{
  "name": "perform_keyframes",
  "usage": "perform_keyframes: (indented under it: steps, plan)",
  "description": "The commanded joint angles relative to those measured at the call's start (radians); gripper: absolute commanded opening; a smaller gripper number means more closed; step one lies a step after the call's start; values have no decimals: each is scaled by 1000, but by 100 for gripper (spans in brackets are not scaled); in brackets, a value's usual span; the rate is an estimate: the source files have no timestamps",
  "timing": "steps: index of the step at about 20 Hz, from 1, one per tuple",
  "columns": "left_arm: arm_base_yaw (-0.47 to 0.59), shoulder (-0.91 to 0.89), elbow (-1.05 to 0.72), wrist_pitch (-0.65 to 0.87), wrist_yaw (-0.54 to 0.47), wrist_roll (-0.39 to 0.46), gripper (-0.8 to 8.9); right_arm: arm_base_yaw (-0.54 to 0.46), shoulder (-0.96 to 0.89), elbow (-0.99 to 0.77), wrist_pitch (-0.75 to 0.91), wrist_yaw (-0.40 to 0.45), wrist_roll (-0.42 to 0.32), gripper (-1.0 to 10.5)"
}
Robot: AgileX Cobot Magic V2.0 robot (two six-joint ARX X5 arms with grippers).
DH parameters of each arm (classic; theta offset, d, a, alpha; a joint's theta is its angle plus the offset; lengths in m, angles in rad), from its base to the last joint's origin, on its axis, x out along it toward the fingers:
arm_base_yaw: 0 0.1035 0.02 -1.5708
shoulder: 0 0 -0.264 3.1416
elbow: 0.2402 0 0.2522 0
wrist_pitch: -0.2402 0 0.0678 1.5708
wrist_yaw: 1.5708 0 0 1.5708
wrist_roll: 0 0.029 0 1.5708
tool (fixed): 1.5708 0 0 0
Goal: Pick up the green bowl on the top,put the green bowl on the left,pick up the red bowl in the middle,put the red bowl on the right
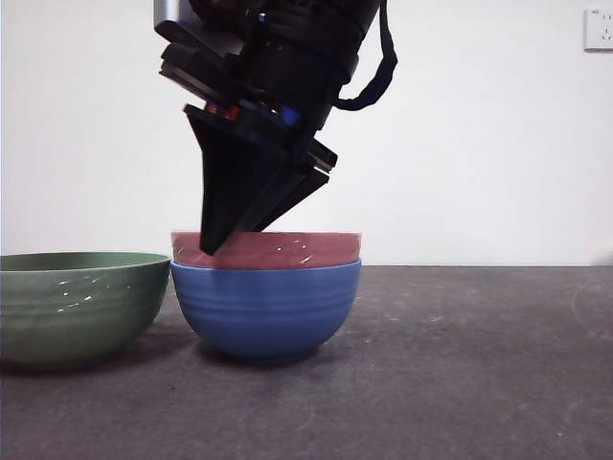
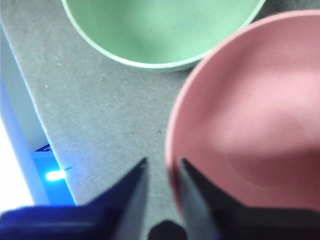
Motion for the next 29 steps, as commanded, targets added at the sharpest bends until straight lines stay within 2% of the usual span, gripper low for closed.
perform_keyframes:
  steps: [1,7,12,14,17,20,22,24,26,29]
  plan:
    - [3,-2,-5,0,3,12,409,2,11,0,5,1,-15,-12]
    - [3,-2,-5,3,3,12,409,2,-6,0,59,2,-17,-12]
    - [3,-2,-5,7,3,12,409,2,-103,0,92,6,-16,-12]
    - [3,-2,-5,21,3,12,409,2,-158,0,90,60,-16,-12]
    - [3,-2,-5,51,3,11,409,1,-264,0,36,199,-7,-12]
    - [3,-1,-5,68,3,11,409,-22,-375,0,-123,413,64,-12]
    - [3,-1,-5,74,3,11,409,-63,-419,-1,-266,518,163,-12]
    - [3,-1,-5,75,4,11,409,-123,-430,-18,-360,525,242,-12]
    - [2,-1,-5,74,5,11,409,-153,-431,-84,-351,524,275,-12]
    - [2,-1,-5,73,5,9,409,-155,-429,-229,-172,480,289,-12]
